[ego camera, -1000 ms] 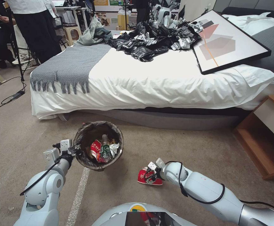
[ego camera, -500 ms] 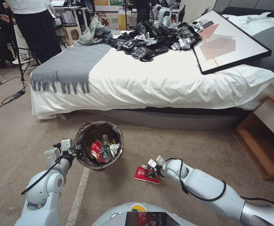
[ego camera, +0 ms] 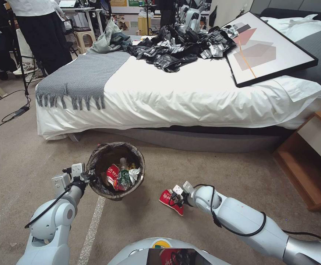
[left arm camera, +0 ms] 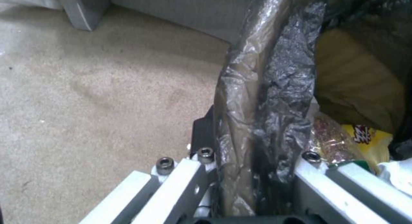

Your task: Pick up the trash bin, then pick up the garbage from the floor and place it into the trash bin.

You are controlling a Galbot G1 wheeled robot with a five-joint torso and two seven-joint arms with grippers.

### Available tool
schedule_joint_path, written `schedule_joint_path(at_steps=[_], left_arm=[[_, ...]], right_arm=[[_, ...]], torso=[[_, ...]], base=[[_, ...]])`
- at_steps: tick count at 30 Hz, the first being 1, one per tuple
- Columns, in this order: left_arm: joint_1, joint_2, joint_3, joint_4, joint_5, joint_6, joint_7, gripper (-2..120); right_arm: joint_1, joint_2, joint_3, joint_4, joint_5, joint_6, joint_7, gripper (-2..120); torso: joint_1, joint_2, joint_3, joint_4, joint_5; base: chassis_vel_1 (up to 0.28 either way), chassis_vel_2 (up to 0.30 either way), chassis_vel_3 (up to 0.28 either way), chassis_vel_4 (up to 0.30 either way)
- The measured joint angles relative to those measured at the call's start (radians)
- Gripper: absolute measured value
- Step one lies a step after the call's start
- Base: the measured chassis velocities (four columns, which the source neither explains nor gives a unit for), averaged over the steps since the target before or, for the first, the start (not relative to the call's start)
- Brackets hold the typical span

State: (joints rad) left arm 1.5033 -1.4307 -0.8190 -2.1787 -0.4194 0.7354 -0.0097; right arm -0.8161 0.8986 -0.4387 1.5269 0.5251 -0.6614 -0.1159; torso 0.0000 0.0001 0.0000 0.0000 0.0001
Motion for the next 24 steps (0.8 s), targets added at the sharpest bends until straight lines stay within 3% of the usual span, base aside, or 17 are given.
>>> schedule_joint_path(at_steps=[9, 11, 13, 14, 16, 18, 24], left_arm=[[0.001, 0.006, 0.0, -0.009, -0.001, 0.0, 0.005, 0], [0.002, 0.009, 0.005, -0.009, 0.006, 0.0, 0.015, 0], [0.002, 0.009, 0.007, -0.009, 0.009, 0.0, 0.017, 0], [0.0, 0.007, 0.017, -0.01, 0.025, 0.0, 0.024, 0], [-0.001, 0.005, 0.023, -0.01, 0.033, 0.0, 0.027, 0], [-0.005, -0.004, 0.037, -0.007, 0.053, 0.0, 0.031, 0], [-0.004, -0.008, 0.041, -0.003, 0.059, 0.0, 0.034, 0]], right_arm=[[-0.009, -0.018, 0.108, 0.14, 0.095, -0.032, 0.039, 3], [0.01, -0.034, 0.184, 0.261, 0.227, -0.055, 0.091, 3], [0.019, -0.038, 0.196, 0.283, 0.257, -0.057, 0.104, 3], [0.078, -0.059, 0.236, 0.389, 0.386, -0.06, 0.168, 3], [0.12, -0.076, 0.247, 0.454, 0.449, -0.055, 0.195, 3], [0.257, -0.126, 0.254, 0.626, 0.62, -0.05, 0.251, 3], [0.471, -0.135, 0.227, 0.737, 0.825, -0.06, 0.298, 3]], torso=[[0.0, 0.0, 0.0, -0.0001, 0.0001], [0.0, 0.0, 0.0, -0.0002, 0.0001], [0.0, 0.0, 0.0, -0.0002, 0.0001], [0.0, 0.0, 0.0, 0.0002, -0.0003], [0.0, 0.0, 0.0, 0.0002, -0.0001], [0.0, 0.0, 0.0, 0.0, -0.0003], [0.0, 0.0, 0.0, -0.0003, -0.0001]], base=[[0.0, 0.0, 0.0, 0.0], [0.0, 0.0, 0.0, 0.0], [0.0, 0.0, 0.0, 0.0], [0.0, 0.0, 0.0, 0.0], [0.0, 0.0, 0.0, 0.0], [0.0, 0.0, 0.0, 0.0], [0.0, 0.0, 0.0, 0.0]])
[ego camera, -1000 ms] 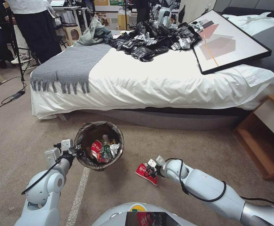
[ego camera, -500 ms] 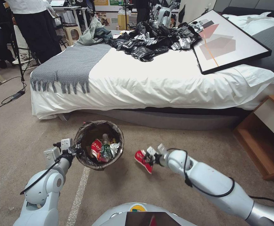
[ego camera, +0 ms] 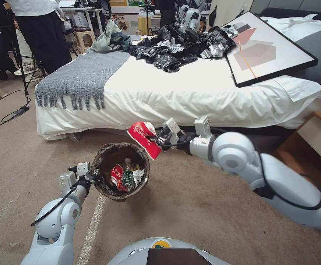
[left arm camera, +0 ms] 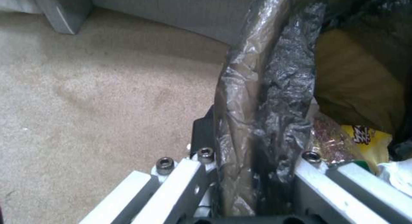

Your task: Pick up the trash bin, then pick up the garbage from the floor and place it into the trash bin.

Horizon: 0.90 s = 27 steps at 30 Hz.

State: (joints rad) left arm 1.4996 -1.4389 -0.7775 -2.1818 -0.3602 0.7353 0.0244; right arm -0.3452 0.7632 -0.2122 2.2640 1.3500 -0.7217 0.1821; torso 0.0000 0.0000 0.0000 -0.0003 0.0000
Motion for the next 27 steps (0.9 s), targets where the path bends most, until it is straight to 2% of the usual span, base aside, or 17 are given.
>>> schedule_joint_path(at_steps=[2, 8, 11, 12, 15, 19, 27], left_arm=[[0.0, -0.003, 0.0, 0.0, 0.0, 0.0, 0.001, 0], [0.0, -0.008, 0.001, -0.001, 0.001, 0.0, 0.001, 0], [0.0, -0.013, 0.001, -0.002, -0.001, 0.0, 0.003, 0], [0.0, -0.013, 0.001, -0.002, -0.001, 0.0, 0.003, 0], [-0.001, -0.015, -0.005, -0.007, -0.005, 0.0, 0.005, 0], [0.001, -0.014, -0.011, -0.013, -0.011, 0.0, 0.006, 0], [-0.001, -0.019, -0.012, -0.014, -0.012, 0.0, 0.006, 0]], right_arm=[[0.145, 0.026, -0.029, 0.019, 0.094, -0.009, 0.022, 3], [0.321, 0.087, -0.116, 0.006, 0.21, -0.014, 0.046, 3], [0.395, 0.138, -0.24, -0.043, 0.217, -0.015, 0.053, 3], [0.395, 0.138, -0.24, -0.043, 0.217, -0.015, 0.053, 3], [0.387, 0.186, -0.354, -0.129, 0.147, -0.015, 0.03, 3], [0.351, 0.215, -0.413, -0.213, 0.067, -0.015, -0.019, 3], [0.3, 0.241, -0.471, -0.316, -0.033, -0.013, -0.059, 3]], torso=[[0.0, 0.0, 0.0, 0.0006, -0.0003], [0.0, 0.0, 0.0, 0.0003, -0.0003], [0.0, 0.0, 0.0, 0.0003, -0.0004], [0.0, 0.0, 0.0, 0.0003, -0.0004], [0.0, 0.0, 0.0, 0.0004, -0.0004], [0.0, 0.0, 0.0, 0.0003, -0.0001], [0.0, 0.0, 0.0, 0.0003, -0.0001]], base=[[0.0, 0.0, 0.0, 0.0], [0.0, 0.0, 0.0, 0.0], [0.0, 0.0, 0.0, 0.0], [0.0, 0.0, 0.0, 0.0], [0.0, 0.0, 0.0, 0.0], [0.0, 0.0, 0.0, 0.0], [0.0, 0.0, 0.0, 0.0]])
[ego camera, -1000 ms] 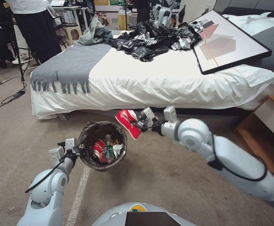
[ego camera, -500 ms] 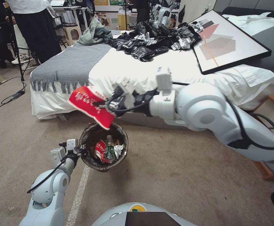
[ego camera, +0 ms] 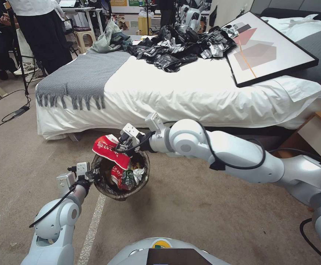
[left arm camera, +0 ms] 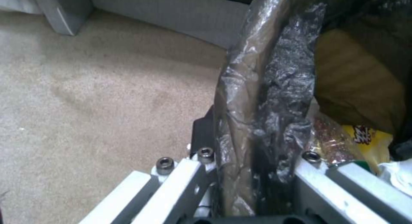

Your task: Pick up the trash bin, then pick up the garbage from the floor and place it into the trash bin.

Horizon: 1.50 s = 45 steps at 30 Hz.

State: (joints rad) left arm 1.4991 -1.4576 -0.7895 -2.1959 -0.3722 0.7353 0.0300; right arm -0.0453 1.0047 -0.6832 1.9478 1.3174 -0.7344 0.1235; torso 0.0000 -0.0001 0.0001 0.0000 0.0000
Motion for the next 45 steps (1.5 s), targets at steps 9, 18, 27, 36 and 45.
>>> schedule_joint_path(at_steps=[9, 18, 27, 36, 45], left_arm=[[-0.004, -0.009, 0.0, 0.015, 0.007, 0.0, 0.001, 0], [-0.006, -0.014, -0.005, 0.016, 0.009, 0.0, 0.002, 0], [-0.011, -0.011, -0.011, 0.013, 0.007, 0.0, 0.003, 0], [-0.016, -0.003, -0.014, 0.015, 0.005, 0.0, 0.003, 0], [-0.01, 0.004, -0.02, 0.001, -0.002, 0.0, 0.004, 0]], right_arm=[[-0.035, 0.042, -0.02, -0.094, -0.035, 0.007, -0.015, 4], [-0.05, 0.086, -0.018, -0.117, -0.021, 0.029, 0.009, 37], [-0.061, 0.08, -0.004, -0.115, -0.013, 0.034, 0.024, 68], [-0.061, 0.038, 0.063, -0.056, 0.019, 0.027, 0.048, 97], [-0.127, -0.051, 0.342, 0.071, -0.225, 0.076, 0.077, 100]], torso=[[0.0, 0.0, 0.0, 0.0, -0.0001], [0.0, 0.0, 0.0, 0.0, -0.0001], [0.0, 0.0, 0.0, 0.0, 0.0001], [0.0, 0.0, 0.0, 0.0, 0.0001], [0.0, 0.0, 0.0, 0.0005, -0.0001]], base=[[0.0, 0.0, 0.0, 0.0], [0.0, 0.0, 0.0, 0.0], [0.0, 0.0, 0.0, 0.0], [0.0, 0.0, 0.0, 0.0], [0.0, 0.0, 0.0, 0.0]])
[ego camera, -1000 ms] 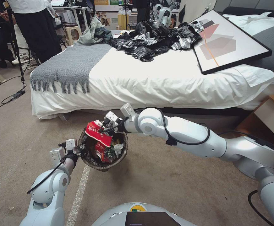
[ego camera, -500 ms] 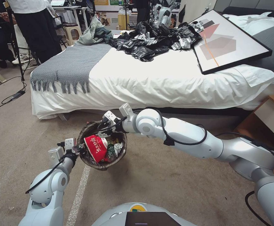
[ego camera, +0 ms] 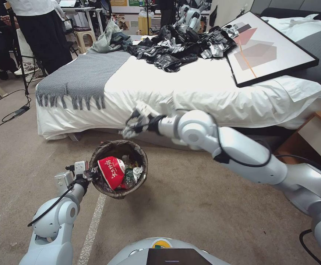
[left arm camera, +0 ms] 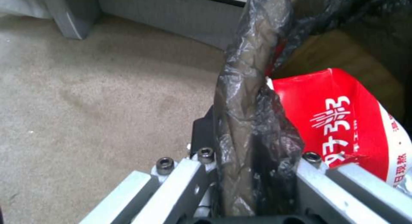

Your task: Pick up the trash bin, then pick up the garbage from the floor and place it into the trash bin.

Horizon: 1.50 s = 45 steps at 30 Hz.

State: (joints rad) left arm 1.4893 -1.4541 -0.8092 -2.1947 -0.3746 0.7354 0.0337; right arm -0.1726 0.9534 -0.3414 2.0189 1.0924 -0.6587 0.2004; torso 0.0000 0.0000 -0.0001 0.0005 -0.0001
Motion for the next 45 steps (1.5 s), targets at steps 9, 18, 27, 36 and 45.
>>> schedule_joint_path(at_steps=[9, 18, 27, 36, 45], left_arm=[[0.013, 0.032, 0.004, -0.025, -0.024, 0.0, -0.021, 0], [0.022, 0.055, 0.034, -0.04, 0.018, -0.006, -0.067, 0], [0.029, 0.054, 0.046, -0.052, 0.034, -0.027, -0.082, 0], [0.042, 0.061, 0.049, -0.067, 0.037, -0.037, -0.081, 0], [0.049, 0.055, 0.05, -0.069, 0.037, -0.029, -0.086, 0]], right_arm=[[-0.486, -0.07, 0.496, 0.049, -0.516, 0.216, 0.032, 100], [-1.003, 0.178, 0.979, -0.069, -0.996, 0.59, -0.007, 100], [-1.183, 0.379, 1.099, -0.111, -1.077, 0.779, -0.021, 100], [-1.234, 0.444, 1.099, -0.088, -1.073, 0.804, -0.029, 100], [-1.243, 0.46, 1.086, -0.084, -1.071, 0.803, -0.036, 100]], torso=[[0.0, 0.0, 0.0, -0.0009, 0.0002], [0.0, 0.0, 0.0, -0.001, 0.0006], [0.0, 0.0, 0.0, -0.0007, -0.0001], [0.0, 0.0, 0.0, -0.0002, 0.0002], [0.0, 0.0, 0.0, -0.0006, 0.0]], base=[[0.0, 0.0, 0.0, 0.0], [0.0, 0.0, 0.0, 0.0], [0.0, 0.0, 0.0, 0.0], [0.0, 0.0, 0.0, 0.0], [0.0, 0.0, 0.0, 0.0]])
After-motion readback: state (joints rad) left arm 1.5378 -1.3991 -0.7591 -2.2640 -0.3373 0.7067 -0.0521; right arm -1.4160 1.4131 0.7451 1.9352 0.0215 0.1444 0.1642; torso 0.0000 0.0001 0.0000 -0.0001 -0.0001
